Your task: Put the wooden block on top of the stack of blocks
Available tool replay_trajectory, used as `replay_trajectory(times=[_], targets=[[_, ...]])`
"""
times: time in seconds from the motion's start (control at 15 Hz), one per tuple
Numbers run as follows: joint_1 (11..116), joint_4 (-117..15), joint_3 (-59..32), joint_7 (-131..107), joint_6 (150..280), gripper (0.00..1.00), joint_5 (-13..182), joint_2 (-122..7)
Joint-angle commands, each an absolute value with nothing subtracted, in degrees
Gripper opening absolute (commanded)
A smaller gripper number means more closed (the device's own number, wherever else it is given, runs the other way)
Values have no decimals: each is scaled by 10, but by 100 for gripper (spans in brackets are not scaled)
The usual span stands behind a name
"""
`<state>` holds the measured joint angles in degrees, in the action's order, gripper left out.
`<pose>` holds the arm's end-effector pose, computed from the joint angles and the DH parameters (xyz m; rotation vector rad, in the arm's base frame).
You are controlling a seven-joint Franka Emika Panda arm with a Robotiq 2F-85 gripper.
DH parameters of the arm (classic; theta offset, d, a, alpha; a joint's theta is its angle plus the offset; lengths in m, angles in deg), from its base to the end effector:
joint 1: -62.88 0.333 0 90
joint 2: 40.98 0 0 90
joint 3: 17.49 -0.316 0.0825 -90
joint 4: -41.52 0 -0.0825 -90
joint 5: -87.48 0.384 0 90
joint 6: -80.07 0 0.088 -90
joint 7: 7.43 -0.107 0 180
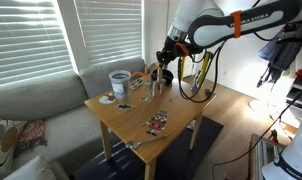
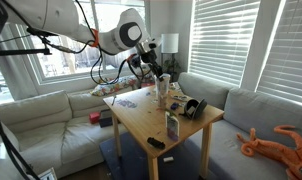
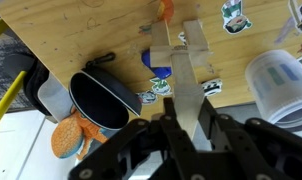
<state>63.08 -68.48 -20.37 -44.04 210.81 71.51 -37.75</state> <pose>0.5797 0.0253 0.5602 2.8900 -0.6568 0.7177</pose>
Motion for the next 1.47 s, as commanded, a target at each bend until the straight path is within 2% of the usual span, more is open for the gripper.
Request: replay_trajectory(times=[0.0, 0.93, 1.0, 1.07, 1.13, 1.4], targets=[[632, -665, -201, -426, 2099, 7, 731, -388], [636, -668, -204, -426, 2096, 7, 730, -390], [636, -668, -204, -426, 2095, 23, 731, -390], [636, -667, -204, -427, 2094, 53, 731, -390], [636, -667, -204, -427, 2094, 55, 731, -391], [637, -668, -204, -426, 2096, 82, 731, -388]])
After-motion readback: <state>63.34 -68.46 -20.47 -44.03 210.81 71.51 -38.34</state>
